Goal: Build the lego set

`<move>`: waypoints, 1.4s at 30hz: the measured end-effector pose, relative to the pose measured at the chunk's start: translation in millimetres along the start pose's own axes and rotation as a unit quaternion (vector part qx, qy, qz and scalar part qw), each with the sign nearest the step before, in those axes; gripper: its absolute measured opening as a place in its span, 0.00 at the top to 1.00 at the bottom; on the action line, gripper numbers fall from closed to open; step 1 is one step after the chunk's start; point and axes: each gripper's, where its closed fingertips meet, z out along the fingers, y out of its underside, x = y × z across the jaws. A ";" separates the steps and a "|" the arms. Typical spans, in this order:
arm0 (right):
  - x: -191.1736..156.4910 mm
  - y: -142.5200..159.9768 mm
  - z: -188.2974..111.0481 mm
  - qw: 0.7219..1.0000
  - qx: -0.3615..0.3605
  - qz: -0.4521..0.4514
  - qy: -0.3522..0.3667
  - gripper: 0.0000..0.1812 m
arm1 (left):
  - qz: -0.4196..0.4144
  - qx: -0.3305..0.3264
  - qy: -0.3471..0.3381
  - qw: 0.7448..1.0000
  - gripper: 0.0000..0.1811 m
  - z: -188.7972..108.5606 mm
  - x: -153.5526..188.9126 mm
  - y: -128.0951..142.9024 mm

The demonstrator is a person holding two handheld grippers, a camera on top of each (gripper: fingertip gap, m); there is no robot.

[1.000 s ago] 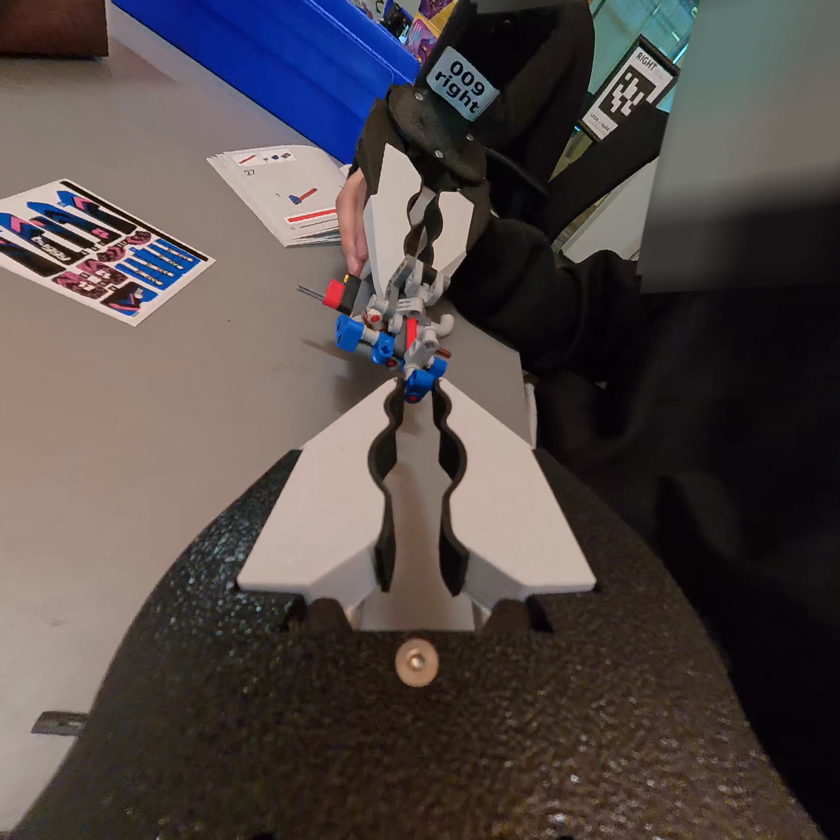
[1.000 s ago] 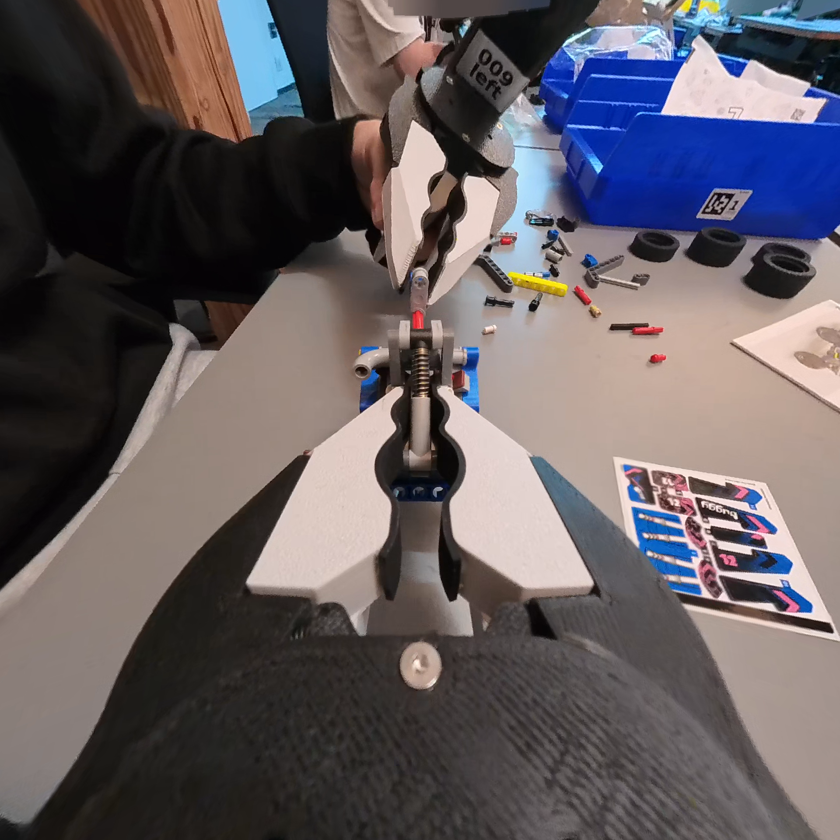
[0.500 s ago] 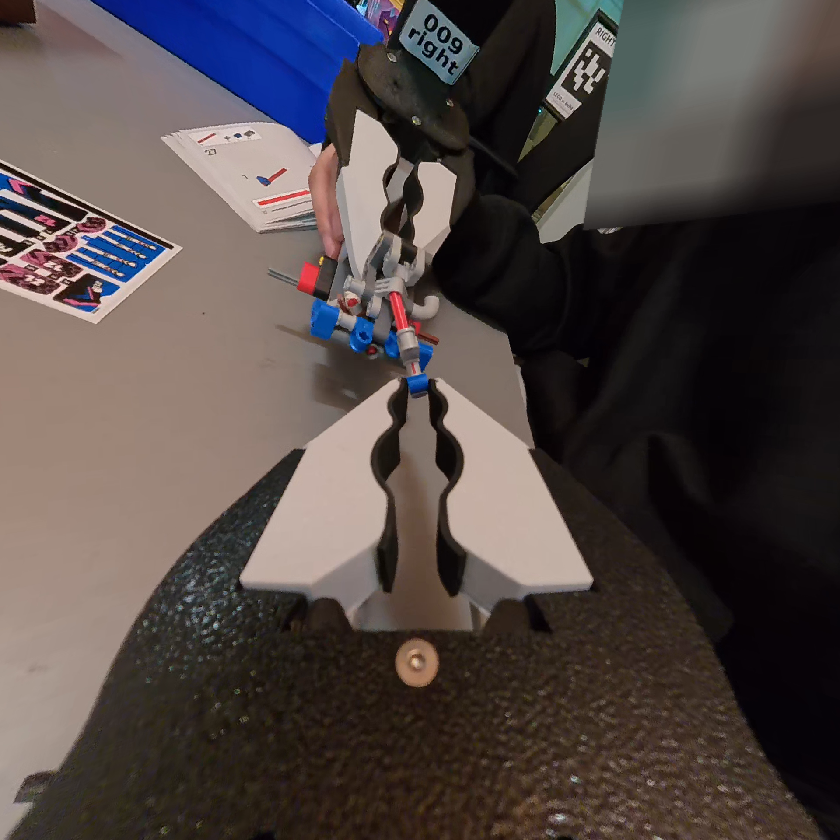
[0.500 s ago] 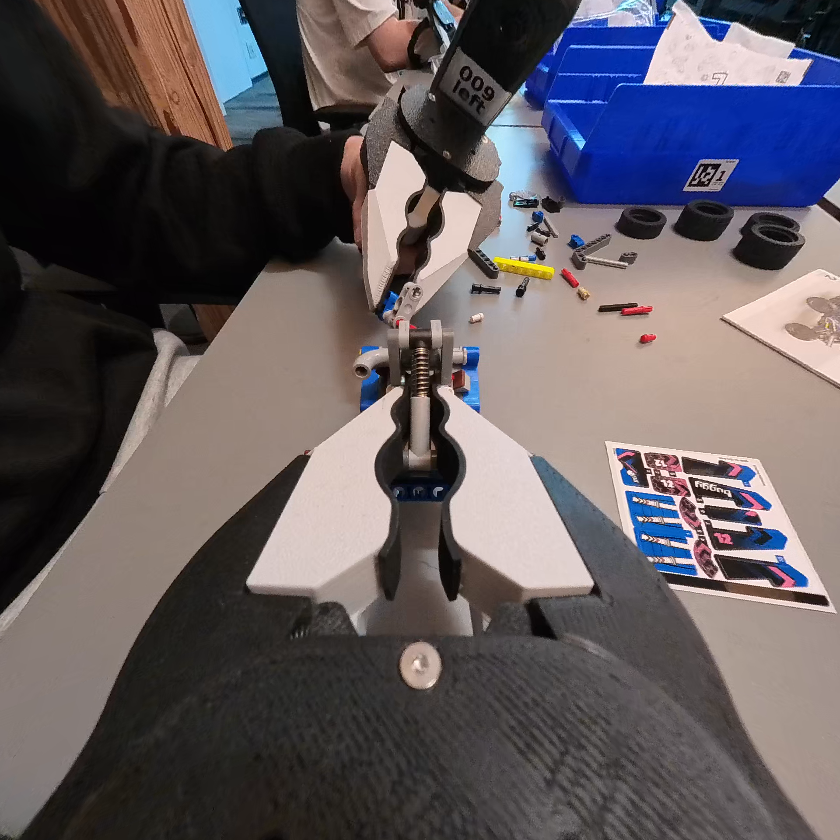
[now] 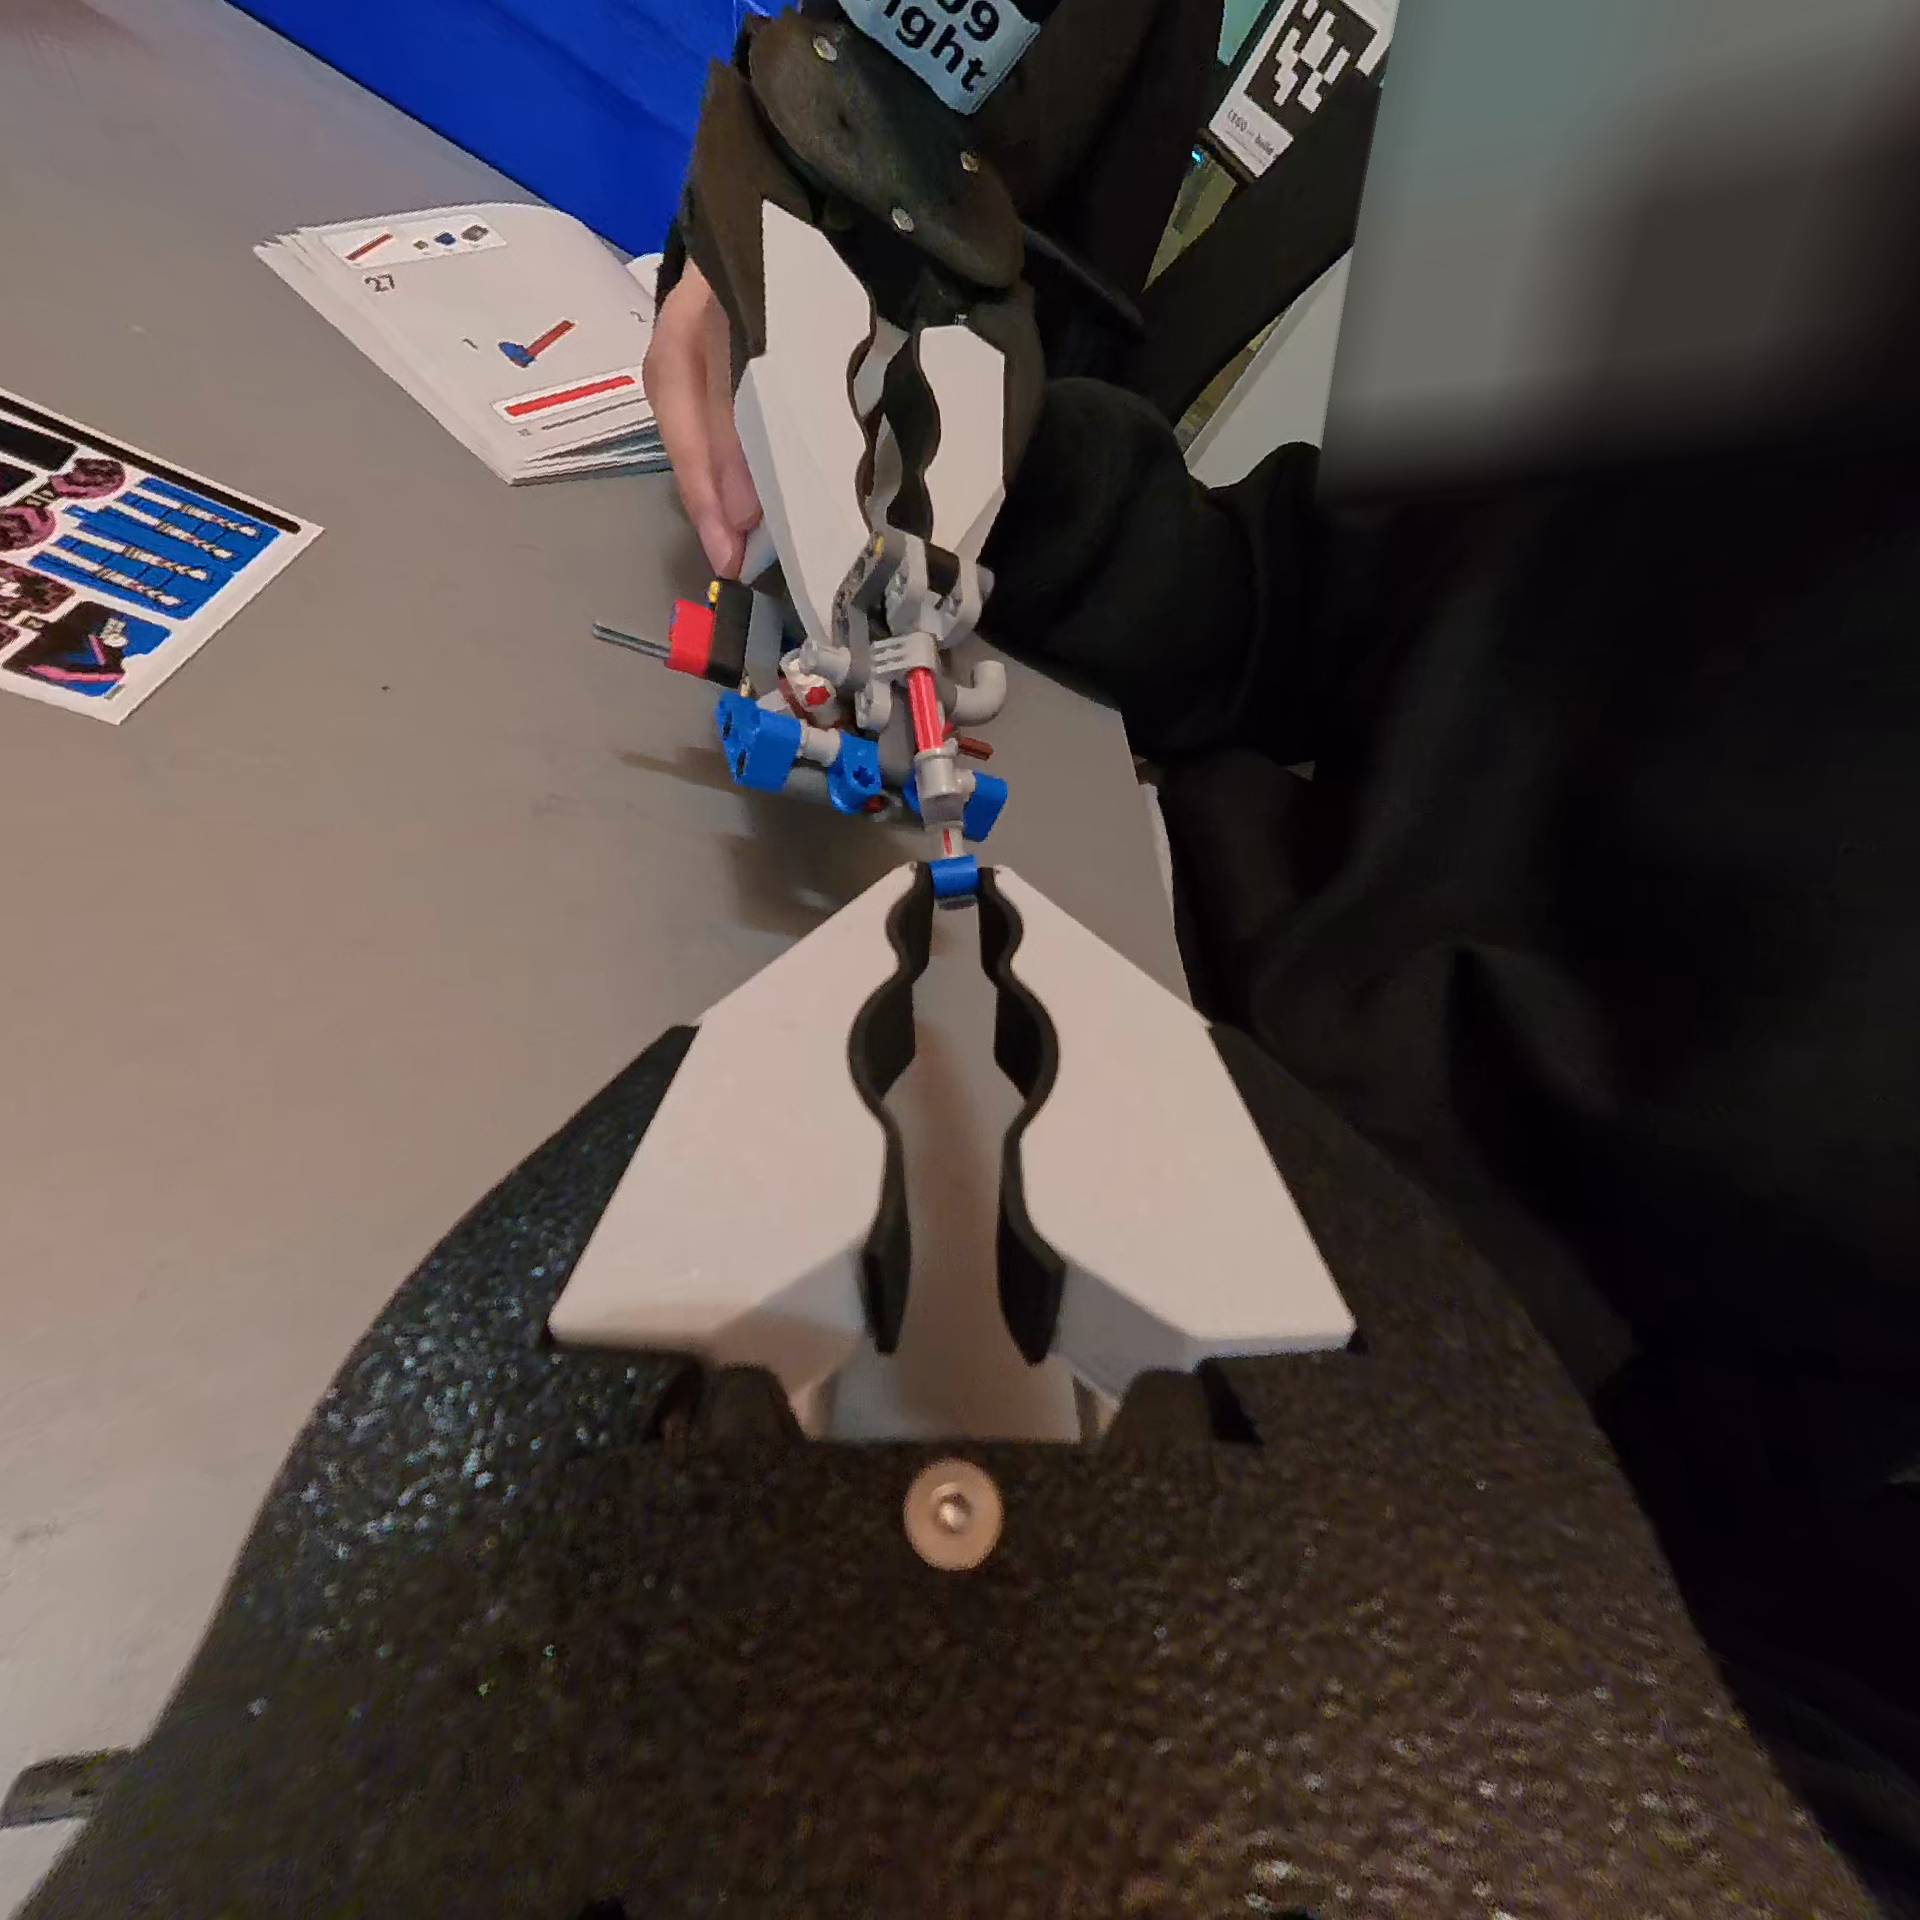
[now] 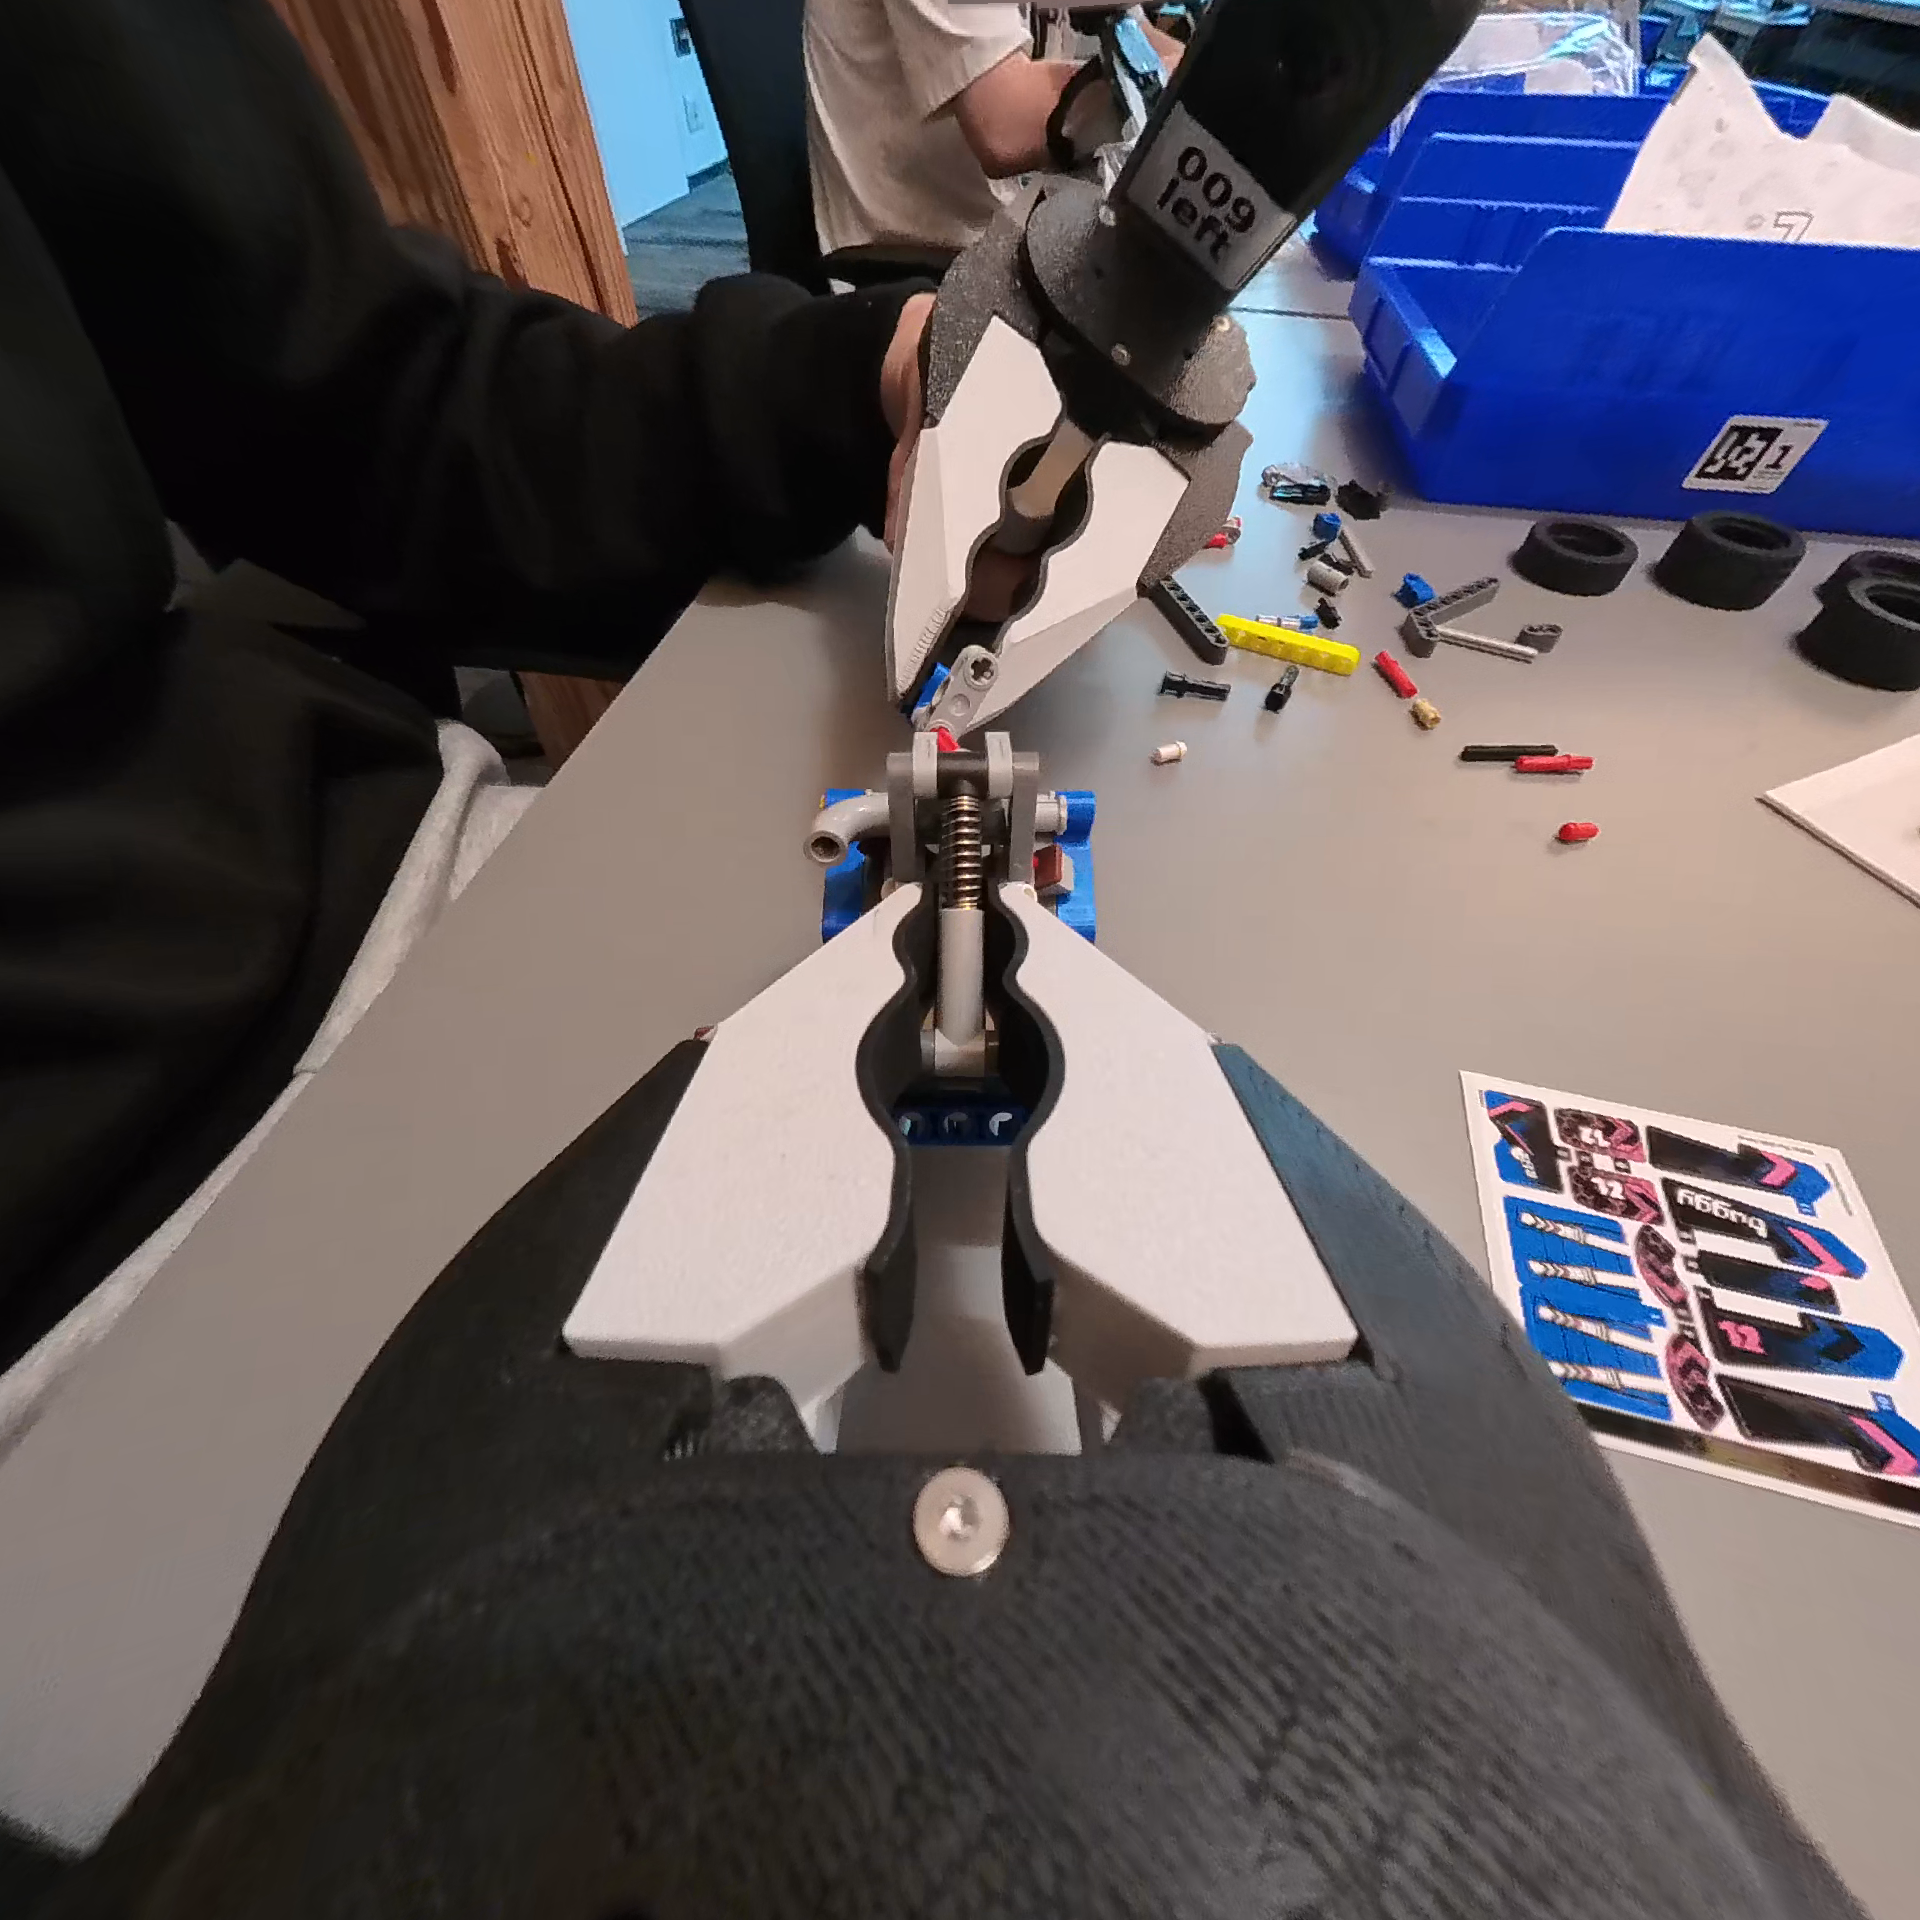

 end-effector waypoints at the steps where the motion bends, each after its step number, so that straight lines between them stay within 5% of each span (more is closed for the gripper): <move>1: -0.1 0.3 0.3 1.000 -0.002 -0.004 0.001 0.97 | -0.002 -0.002 -0.001 1.000 0.97 -0.2 0.1 0.2; 42: 4.8 29.4 19.0 0.993 -0.109 -0.032 0.030 0.97 | -0.044 -0.051 -0.055 0.996 0.97 -8.3 -23.4 23.3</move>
